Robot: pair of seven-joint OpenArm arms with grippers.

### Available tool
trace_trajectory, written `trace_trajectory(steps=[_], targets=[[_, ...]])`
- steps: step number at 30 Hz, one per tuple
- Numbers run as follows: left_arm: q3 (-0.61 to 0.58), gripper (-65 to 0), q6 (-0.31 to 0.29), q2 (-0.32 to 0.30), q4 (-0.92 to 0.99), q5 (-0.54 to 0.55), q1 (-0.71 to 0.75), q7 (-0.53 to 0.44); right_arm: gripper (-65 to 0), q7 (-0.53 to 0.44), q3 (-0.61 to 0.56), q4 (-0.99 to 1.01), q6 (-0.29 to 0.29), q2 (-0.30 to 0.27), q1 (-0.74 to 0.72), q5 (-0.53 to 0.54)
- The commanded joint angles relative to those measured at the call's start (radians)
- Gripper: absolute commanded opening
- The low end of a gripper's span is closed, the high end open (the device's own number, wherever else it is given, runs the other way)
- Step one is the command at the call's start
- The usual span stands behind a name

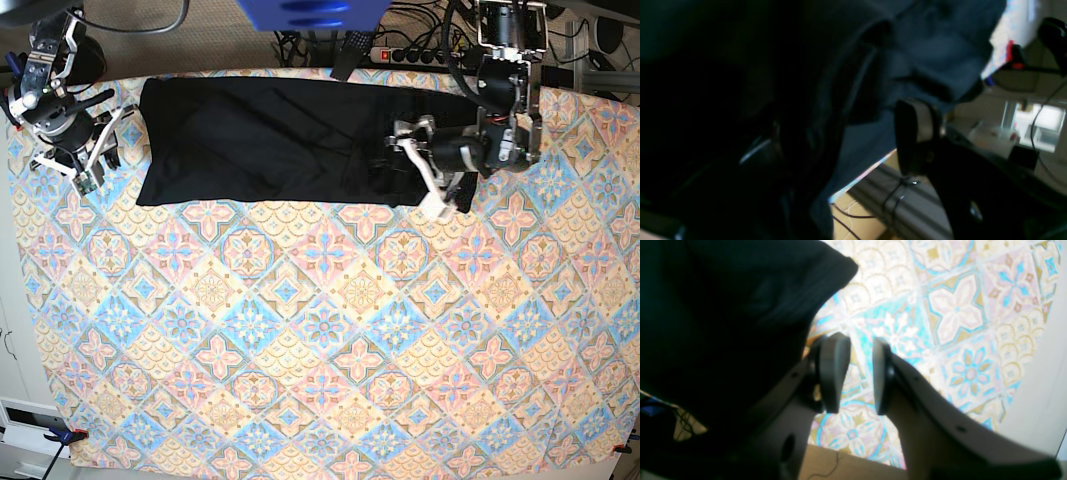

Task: Fold the T-shirt properly
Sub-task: 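Fold the strip end with the left gripper inward toward the right gripper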

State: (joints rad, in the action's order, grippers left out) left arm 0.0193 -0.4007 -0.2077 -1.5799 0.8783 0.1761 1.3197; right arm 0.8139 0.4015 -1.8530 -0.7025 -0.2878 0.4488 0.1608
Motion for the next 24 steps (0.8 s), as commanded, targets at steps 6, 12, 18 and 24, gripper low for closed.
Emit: trace_trajectory(steps=[6,12,18,24], targets=[[-0.149,-24.0,-0.007,0.03,-0.015,0.026,-0.003,-0.038,-50.4,-0.018,0.009,-0.018,0.004,-0.015,-0.003,0.009],[-0.131,-24.0,-0.007,0.03,-0.058,0.127,0.001,-0.038,-50.2,-0.009,0.009,-0.02,0.004,-0.015,0.0,0.009],[-0.022,-24.0,-0.007,-0.068,-0.216,0.17,0.032,-0.038,-43.2,0.075,0.001,-0.017,0.004,-0.046,0.04,0.01],[0.127,-24.1,-0.005,-0.132,-0.241,0.164,0.078,-0.038,-39.1,0.111,0.0,-0.01,0.004,-0.052,0.04,0.093]])
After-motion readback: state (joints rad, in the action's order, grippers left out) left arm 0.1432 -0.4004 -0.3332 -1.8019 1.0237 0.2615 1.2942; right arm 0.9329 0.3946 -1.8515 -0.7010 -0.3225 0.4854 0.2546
